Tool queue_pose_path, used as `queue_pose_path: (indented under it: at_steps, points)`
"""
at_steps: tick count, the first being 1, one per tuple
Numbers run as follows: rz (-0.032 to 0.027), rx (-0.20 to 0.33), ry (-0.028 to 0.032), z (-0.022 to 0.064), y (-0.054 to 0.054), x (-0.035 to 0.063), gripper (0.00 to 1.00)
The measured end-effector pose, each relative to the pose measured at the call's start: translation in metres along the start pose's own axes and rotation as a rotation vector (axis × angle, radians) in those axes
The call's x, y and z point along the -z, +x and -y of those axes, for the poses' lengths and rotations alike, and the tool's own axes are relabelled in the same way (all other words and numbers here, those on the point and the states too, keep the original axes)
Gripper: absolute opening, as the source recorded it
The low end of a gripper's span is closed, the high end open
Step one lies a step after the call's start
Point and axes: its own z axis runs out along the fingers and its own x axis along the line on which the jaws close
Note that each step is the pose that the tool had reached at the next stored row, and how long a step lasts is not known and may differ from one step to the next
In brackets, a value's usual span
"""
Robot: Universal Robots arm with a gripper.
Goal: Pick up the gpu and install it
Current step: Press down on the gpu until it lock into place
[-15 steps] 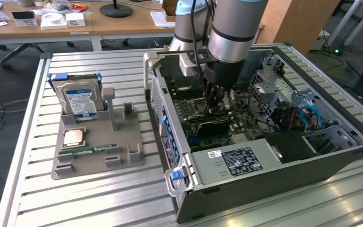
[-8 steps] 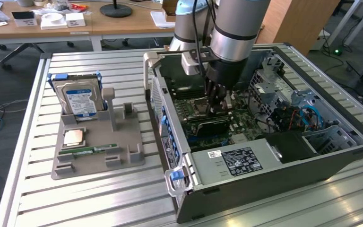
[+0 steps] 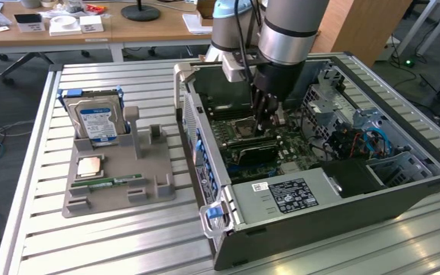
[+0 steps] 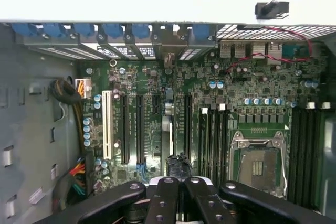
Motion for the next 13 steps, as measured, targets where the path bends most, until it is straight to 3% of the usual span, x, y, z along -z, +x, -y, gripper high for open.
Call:
queue_pose_path:
  at_steps: [6,13]
  points:
    - [-0.0001,0.0,-0.0001,0.0003,0.0,0.0126,0.11]
    - [-0.0001,0.0,0.0,0.0003,0.0,0.0134,0.11]
